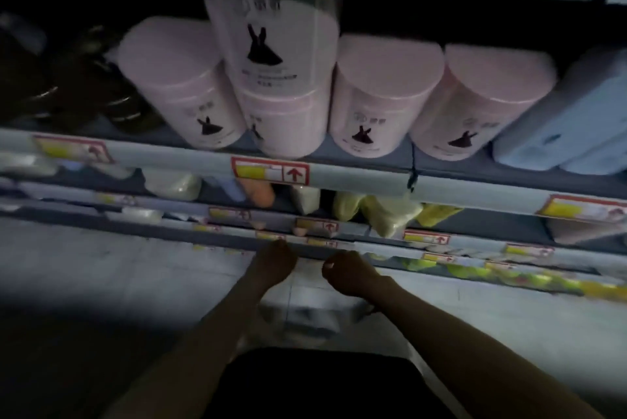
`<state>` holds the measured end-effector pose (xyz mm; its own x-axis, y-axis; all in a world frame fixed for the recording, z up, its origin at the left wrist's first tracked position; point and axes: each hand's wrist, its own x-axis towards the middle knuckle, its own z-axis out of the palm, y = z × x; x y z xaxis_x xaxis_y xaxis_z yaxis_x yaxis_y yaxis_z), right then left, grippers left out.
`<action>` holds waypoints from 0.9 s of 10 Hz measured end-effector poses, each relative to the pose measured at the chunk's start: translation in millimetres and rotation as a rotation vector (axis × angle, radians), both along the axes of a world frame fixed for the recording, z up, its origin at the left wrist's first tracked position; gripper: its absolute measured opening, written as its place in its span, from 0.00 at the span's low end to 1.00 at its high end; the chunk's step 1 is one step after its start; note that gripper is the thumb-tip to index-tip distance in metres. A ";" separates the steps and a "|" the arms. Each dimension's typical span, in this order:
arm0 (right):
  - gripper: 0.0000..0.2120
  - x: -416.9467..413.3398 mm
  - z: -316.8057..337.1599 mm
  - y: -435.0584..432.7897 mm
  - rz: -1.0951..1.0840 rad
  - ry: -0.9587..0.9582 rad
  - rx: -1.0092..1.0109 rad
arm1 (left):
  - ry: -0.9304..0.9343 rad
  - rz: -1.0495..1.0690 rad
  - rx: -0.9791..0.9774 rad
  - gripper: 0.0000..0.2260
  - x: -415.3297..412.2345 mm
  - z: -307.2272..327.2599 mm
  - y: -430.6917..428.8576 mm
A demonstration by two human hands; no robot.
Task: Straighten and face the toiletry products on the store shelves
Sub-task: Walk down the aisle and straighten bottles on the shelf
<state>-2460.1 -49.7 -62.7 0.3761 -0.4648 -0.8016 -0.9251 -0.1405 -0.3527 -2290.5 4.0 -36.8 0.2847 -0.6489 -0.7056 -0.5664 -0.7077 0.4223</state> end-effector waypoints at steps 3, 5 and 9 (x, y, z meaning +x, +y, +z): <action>0.21 49.2 -115.5 1.9 0.156 -0.126 -0.357 | -0.019 0.040 -0.243 0.12 24.2 -125.8 15.1; 0.19 78.9 -263.8 17.0 0.241 -0.170 -0.438 | -0.138 0.130 -0.567 0.11 57.3 -275.1 33.1; 0.15 72.2 -420.4 57.3 -0.031 -0.364 -0.499 | -0.174 0.153 -0.642 0.10 63.6 -432.1 80.6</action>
<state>-2387.8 7.6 -483.0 0.5650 -0.7654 -0.3081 -0.7643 -0.3448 -0.5449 -2226.9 84.7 -468.9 0.4812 -0.8669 -0.1301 -0.5772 -0.4251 0.6972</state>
